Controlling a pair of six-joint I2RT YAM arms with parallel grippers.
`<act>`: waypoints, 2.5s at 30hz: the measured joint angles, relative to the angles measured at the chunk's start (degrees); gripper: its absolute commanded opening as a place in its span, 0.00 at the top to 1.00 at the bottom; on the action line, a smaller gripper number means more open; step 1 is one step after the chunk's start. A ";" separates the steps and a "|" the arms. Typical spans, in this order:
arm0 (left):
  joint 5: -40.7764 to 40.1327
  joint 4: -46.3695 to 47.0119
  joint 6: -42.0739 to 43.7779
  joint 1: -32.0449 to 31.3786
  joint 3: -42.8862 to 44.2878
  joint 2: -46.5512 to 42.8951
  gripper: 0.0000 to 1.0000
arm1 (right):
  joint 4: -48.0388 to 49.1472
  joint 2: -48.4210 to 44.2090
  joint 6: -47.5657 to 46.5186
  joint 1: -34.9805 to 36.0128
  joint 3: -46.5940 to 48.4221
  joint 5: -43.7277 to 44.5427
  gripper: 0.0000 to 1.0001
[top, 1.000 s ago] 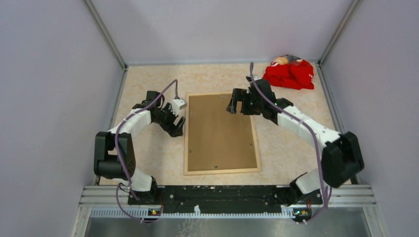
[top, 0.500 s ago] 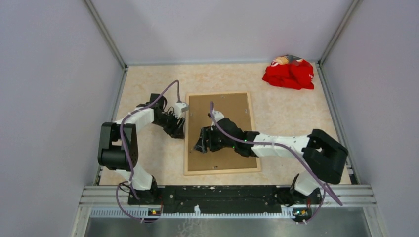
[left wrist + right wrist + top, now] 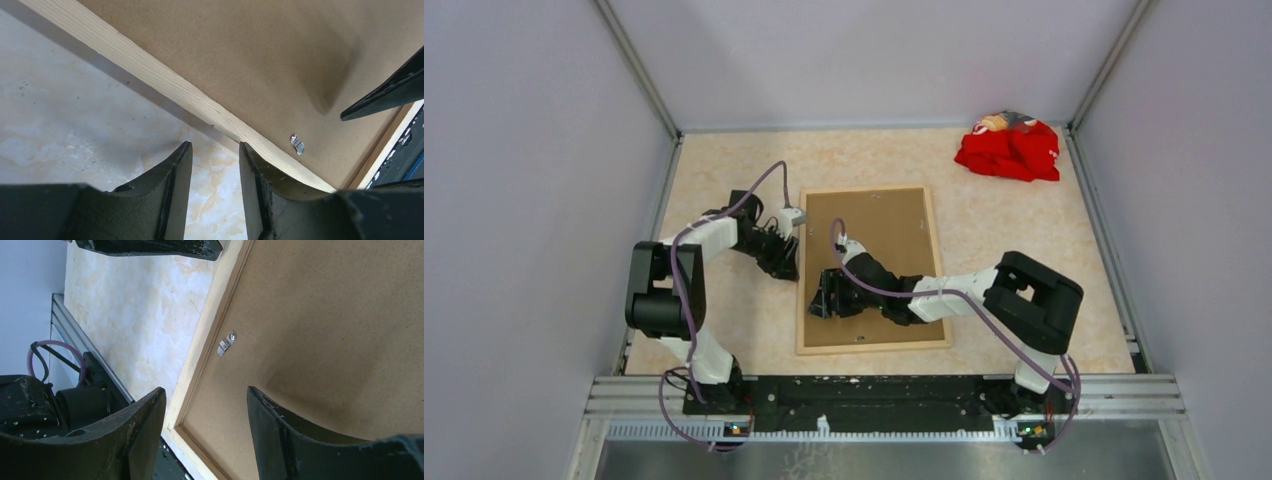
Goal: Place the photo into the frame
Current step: Install the photo frame at the center of the board.
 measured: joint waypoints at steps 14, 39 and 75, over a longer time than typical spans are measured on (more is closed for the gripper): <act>1.36 0.02 -0.42 0.00 0.42 0.00 0.55 | 4.92 4.68 2.58 0.00 1.36 -1.86 0.42; 0.90 0.04 -0.48 0.00 0.42 0.74 0.56 | 4.46 8.90 2.36 0.00 6.56 -2.95 0.47; 0.70 -0.09 -0.09 0.00 0.42 0.74 0.57 | 3.82 10.12 1.90 -0.13 7.93 -3.02 0.51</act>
